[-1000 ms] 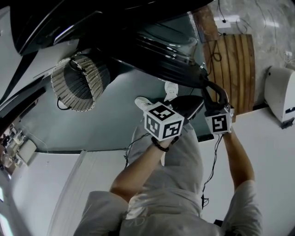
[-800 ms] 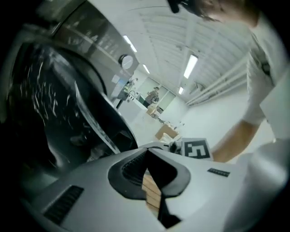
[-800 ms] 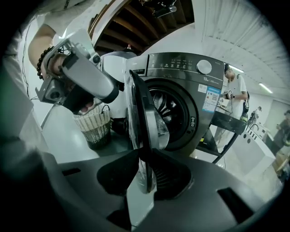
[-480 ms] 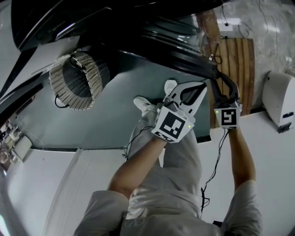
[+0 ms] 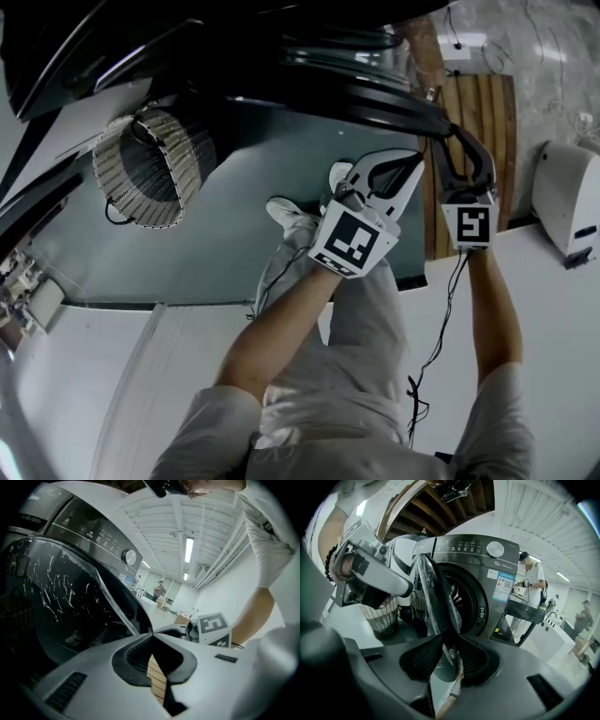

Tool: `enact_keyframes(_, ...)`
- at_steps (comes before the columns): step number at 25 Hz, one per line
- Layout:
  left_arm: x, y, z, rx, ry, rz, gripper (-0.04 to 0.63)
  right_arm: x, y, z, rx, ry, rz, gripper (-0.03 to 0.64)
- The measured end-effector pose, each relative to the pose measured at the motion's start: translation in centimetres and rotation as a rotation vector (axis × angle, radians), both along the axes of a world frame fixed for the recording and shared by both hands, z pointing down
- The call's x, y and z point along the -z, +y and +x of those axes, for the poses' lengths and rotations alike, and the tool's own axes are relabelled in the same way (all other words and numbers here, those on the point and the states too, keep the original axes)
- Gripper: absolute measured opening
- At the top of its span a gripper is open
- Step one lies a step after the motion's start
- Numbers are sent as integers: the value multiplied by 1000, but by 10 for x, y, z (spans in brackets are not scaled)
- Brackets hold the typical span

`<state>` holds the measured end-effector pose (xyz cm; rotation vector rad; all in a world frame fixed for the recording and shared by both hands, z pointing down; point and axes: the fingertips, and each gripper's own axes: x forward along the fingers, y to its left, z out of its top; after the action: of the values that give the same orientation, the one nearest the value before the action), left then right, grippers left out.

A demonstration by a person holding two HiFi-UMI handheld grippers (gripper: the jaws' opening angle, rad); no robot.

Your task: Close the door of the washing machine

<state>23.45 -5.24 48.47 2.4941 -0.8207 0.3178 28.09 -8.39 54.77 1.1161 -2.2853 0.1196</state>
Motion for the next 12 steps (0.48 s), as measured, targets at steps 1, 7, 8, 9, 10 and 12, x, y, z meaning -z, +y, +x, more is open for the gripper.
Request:
enact_keyframes(1,0,-2,1,0,3,1,2,0,-4,1,9,9,8,117)
enact_keyframes(7,2,-20,2,-3,12,17,2,1,-32,6,20,14,47,118)
enact_keyframes(8,3,-23,1,-1,15,19,2,1,-37,7,20,14,51,118)
enact_keyframes(9,4,-25,0,-1,17,22,2,2,-42,7,18,9,57,118)
enact_keyframes(10,4,-27,-1,-3,18,26,2,3,-47,8,19,6,64,118)
enact_keyframes(12,5,-31,-2,-8,18,35,2,4,-55,8,33,8,76,118)
